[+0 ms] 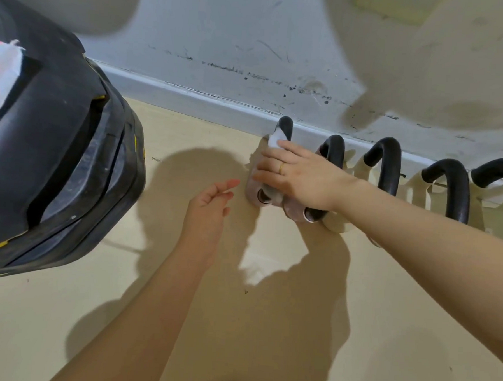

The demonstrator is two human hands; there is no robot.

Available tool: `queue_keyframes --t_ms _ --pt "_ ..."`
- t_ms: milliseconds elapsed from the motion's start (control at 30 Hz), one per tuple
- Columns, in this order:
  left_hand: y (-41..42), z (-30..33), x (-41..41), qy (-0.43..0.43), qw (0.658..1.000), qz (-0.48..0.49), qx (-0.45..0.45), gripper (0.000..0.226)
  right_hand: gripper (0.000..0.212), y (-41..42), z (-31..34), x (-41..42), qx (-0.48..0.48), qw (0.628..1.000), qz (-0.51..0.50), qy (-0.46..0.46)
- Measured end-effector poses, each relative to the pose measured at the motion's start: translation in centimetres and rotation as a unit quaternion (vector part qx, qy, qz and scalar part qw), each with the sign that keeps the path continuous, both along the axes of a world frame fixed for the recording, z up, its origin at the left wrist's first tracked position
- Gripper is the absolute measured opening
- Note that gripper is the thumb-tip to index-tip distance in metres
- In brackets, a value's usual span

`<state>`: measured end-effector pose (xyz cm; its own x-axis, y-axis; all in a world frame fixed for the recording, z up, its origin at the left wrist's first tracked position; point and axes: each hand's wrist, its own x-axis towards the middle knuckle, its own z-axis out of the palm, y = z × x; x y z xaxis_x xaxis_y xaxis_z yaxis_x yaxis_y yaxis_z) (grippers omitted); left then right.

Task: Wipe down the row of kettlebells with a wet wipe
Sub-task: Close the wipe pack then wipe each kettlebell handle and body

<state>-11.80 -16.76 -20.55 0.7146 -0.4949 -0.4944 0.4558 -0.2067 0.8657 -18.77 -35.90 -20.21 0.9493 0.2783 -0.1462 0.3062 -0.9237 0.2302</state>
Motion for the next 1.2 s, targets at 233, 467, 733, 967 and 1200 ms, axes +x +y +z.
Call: queue_keyframes --t_ms 233,467,733,967,1200 --pt "-1.8 -0.1 -0.5 0.028 1.0 0.006 -0.001 0.031 0.025 -0.3 1.9 2.6 0.041 0.993 -0.097 0.044" --pt "-3.2 0.3 -0.3 0.003 0.999 -0.043 0.003 0.02 0.056 0.9 0.5 1.9 0.12 0.989 -0.027 0.087" --pt "-4.4 0.6 0.0 -0.135 0.977 -0.126 0.103 0.022 0.066 -3.1 1.8 3.0 0.229 0.927 -0.251 0.158" --pt "-6.3 2.3 1.8 -0.233 0.903 -0.307 0.189 0.037 0.032 -3.9 -1.0 5.3 0.336 0.918 -0.21 0.022" --pt "-6.0 1.8 1.8 -0.229 0.903 -0.309 0.19 0.032 0.033 -3.3 -0.8 5.5 0.291 0.93 -0.221 0.045"
